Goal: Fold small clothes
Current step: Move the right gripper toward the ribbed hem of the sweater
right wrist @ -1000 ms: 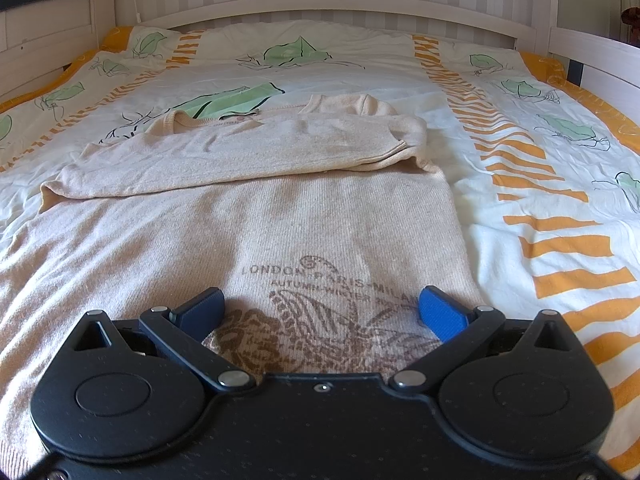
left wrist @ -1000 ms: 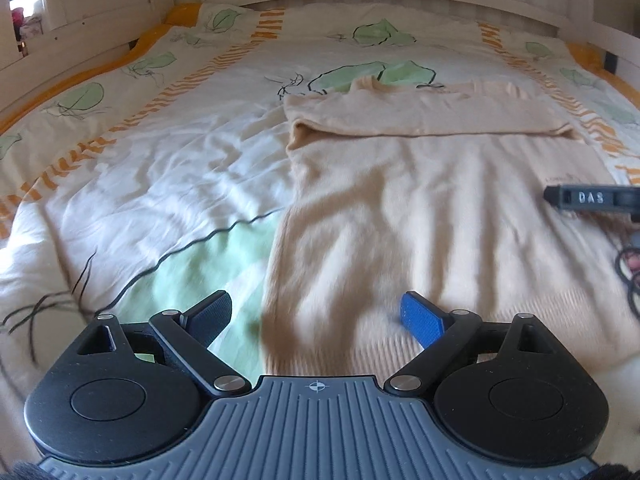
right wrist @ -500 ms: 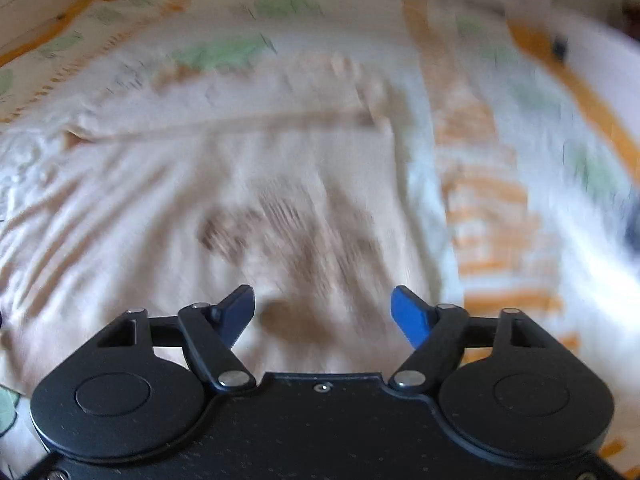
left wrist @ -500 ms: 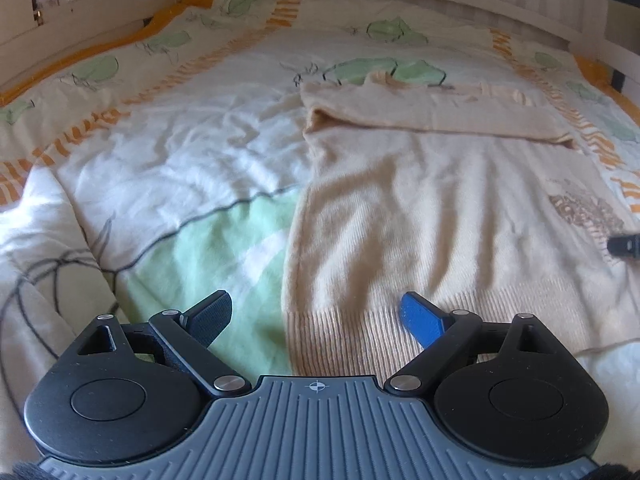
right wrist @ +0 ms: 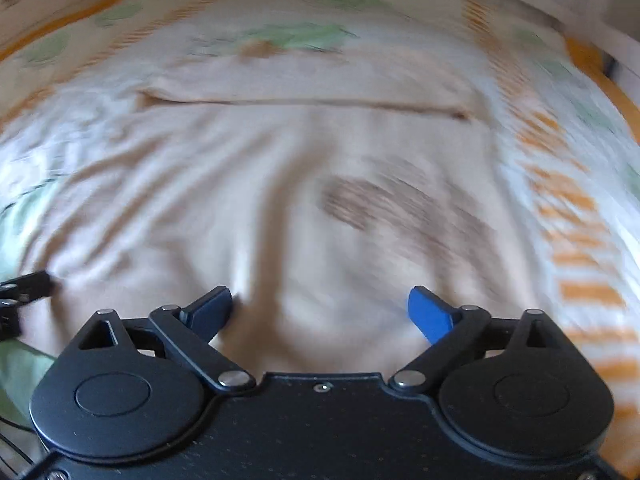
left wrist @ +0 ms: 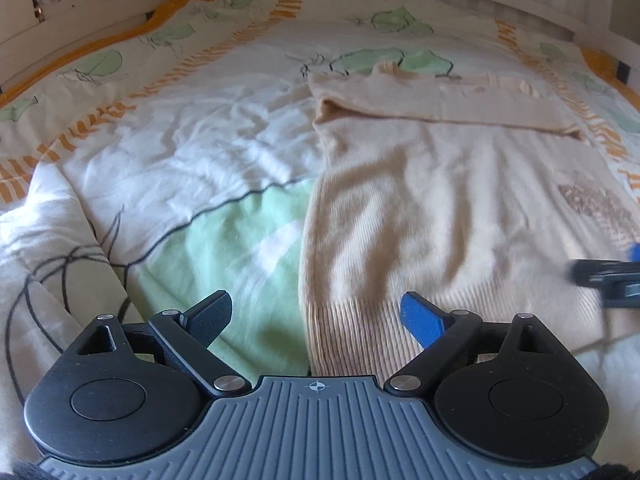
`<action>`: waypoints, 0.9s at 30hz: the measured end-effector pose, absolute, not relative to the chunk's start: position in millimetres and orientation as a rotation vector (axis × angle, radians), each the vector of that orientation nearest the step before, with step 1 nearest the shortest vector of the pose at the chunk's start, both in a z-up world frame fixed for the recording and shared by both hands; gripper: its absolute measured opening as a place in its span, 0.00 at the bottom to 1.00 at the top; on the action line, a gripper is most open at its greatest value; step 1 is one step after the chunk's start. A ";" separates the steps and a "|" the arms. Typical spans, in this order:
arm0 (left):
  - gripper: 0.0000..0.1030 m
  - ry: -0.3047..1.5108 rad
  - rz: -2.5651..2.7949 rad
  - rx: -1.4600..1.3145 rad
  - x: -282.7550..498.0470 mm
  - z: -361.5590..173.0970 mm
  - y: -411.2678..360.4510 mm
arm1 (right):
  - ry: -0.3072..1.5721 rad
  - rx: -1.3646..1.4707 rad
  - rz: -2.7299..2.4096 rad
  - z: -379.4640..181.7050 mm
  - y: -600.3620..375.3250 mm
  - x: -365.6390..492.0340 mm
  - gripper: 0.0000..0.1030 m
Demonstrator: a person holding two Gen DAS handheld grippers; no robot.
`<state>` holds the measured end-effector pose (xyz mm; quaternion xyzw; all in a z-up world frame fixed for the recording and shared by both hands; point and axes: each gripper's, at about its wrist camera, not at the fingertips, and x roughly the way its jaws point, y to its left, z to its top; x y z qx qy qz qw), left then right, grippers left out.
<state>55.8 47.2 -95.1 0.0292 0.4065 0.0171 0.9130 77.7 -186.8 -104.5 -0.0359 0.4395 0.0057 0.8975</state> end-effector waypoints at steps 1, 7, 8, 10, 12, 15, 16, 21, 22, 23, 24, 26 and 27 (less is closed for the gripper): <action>0.90 0.845 0.030 0.054 55.4 -97.0 47.5 | 0.928 -0.072 -0.026 -105.0 -198.1 72.0 0.93; 0.90 0.866 0.013 0.014 54.0 -101.8 51.1 | 0.985 0.097 -0.155 -100.6 -257.0 45.9 0.95; 0.90 0.870 0.009 0.007 54.1 -102.0 51.7 | 0.980 0.140 -0.169 -99.2 -265.3 41.6 0.95; 0.90 0.880 -0.004 -0.008 54.6 -102.1 53.0 | 0.972 0.247 -0.178 -98.5 -280.3 37.1 0.96; 0.90 0.887 -0.013 -0.016 54.5 -102.0 54.2 | 0.986 0.340 -0.159 -100.6 -293.0 37.3 0.97; 0.90 0.892 -0.018 -0.012 53.8 -101.5 53.6 | 0.983 0.425 -0.104 -105.3 -301.1 37.6 1.00; 0.90 0.891 -0.019 -0.012 53.8 -101.4 53.4 | 0.984 0.453 -0.076 -105.8 -300.5 35.8 1.00; 0.89 0.883 -0.027 -0.017 50.9 -102.1 52.0 | 1.001 0.515 -0.010 -111.1 -302.5 38.7 1.00; 0.89 0.884 -0.028 -0.019 51.6 -102.2 51.9 | 0.998 0.523 -0.009 -111.2 -303.1 38.6 1.00; 0.89 0.886 -0.032 -0.025 52.2 -102.4 52.2 | 0.993 0.532 -0.009 -111.7 -304.4 38.8 1.00; 0.89 0.888 -0.036 -0.033 52.9 -102.4 53.2 | 0.987 0.539 -0.009 -111.6 -305.1 38.2 1.00; 0.88 0.892 -0.042 -0.043 53.9 -102.6 54.6 | 0.980 0.543 -0.009 -111.5 -306.0 36.3 1.00; 0.88 0.892 -0.044 -0.045 53.9 -102.6 54.8 | 0.977 0.538 -0.006 -111.5 -305.2 35.8 1.00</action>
